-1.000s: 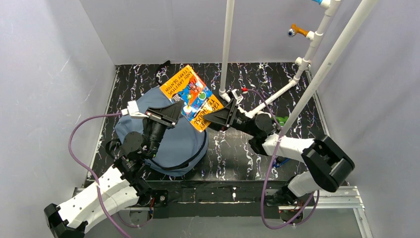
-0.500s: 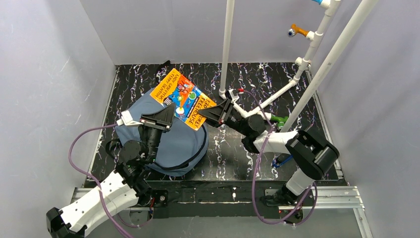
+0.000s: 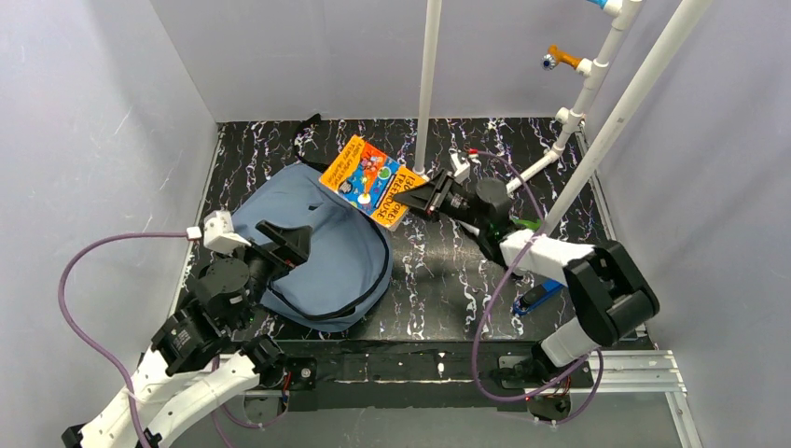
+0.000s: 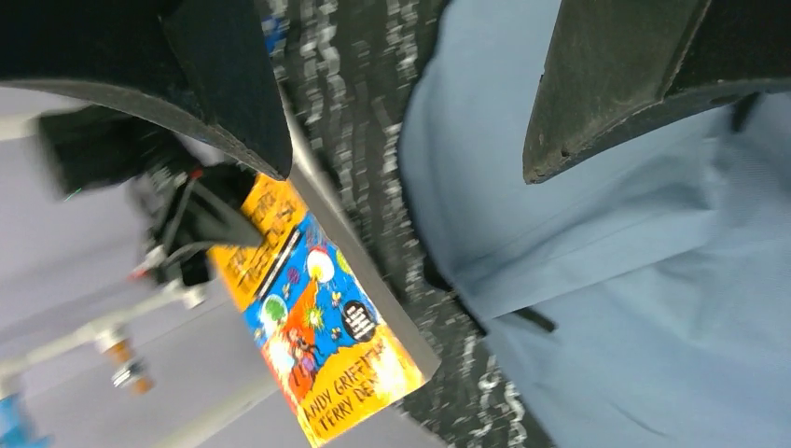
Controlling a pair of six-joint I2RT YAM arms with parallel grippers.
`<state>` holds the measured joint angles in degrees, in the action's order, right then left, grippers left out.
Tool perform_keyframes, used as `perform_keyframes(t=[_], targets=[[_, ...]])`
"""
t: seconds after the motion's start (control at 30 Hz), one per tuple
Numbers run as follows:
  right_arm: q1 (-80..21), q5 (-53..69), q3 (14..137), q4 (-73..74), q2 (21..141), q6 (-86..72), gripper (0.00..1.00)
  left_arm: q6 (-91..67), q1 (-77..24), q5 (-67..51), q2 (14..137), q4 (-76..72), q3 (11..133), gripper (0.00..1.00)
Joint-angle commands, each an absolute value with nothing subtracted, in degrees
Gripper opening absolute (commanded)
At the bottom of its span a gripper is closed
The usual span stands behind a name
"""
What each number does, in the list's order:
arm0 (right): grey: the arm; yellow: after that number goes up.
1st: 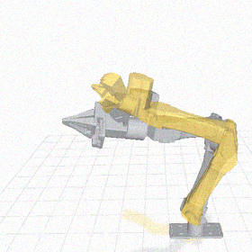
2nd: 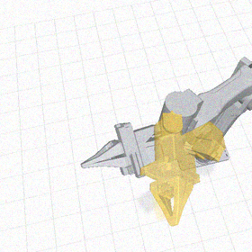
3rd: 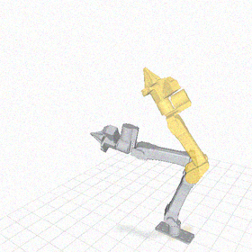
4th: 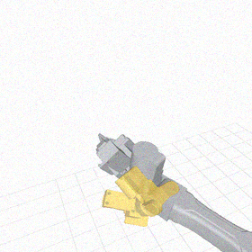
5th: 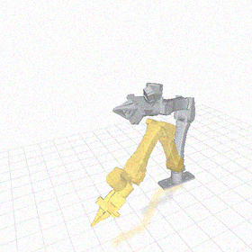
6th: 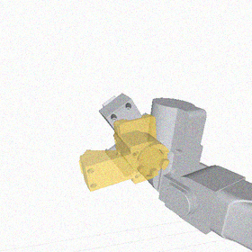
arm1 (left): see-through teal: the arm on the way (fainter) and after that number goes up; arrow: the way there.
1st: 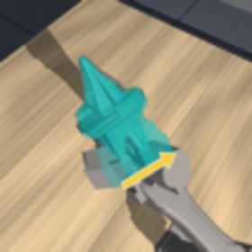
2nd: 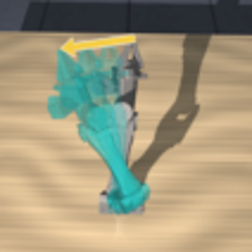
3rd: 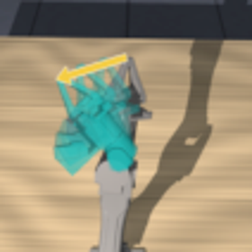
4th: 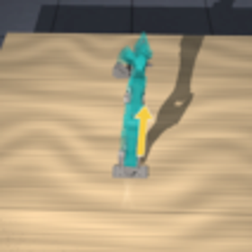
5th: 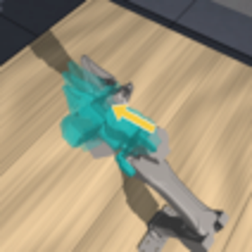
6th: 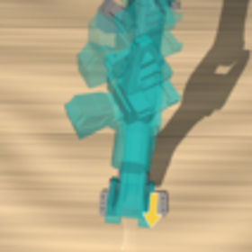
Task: Pack the student bag
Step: Place the book in the student bag.
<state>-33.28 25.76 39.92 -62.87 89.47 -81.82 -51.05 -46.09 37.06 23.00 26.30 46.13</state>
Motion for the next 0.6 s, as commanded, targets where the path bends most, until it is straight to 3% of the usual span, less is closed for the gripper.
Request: perform_keyframes(t=[0.0,0.17,0.3,0.37,0.57], targets=[[-33.73,28.04,54.0,-17.44,80.78,-48.83,0.01,-36.27,-46.23,32.81,27.88,39.73,50.77,0.92],[-33.75,10.25,63.58,10.86,73.86,-28.37,0.01,-20.36,-46.21,15.93,40.7,39.09,57.41,0.85],[-33.66,-0.25,68.14,23.23,70.68,-19.85,0.01,-13.95,-46.8,0.84,54.13,42.28,62.9,0.76],[-33.66,-4.76,68.57,26.89,69.01,-17.76,0.01,-13.58,-50.18,3.58,59.66,44.86,65.78,0.76],[-33.66,-6.22,64.74,28.47,63.45,-17.05,0.01,-8.45,-67.9,30.65,72.42,45.41,66.66,0.92]])
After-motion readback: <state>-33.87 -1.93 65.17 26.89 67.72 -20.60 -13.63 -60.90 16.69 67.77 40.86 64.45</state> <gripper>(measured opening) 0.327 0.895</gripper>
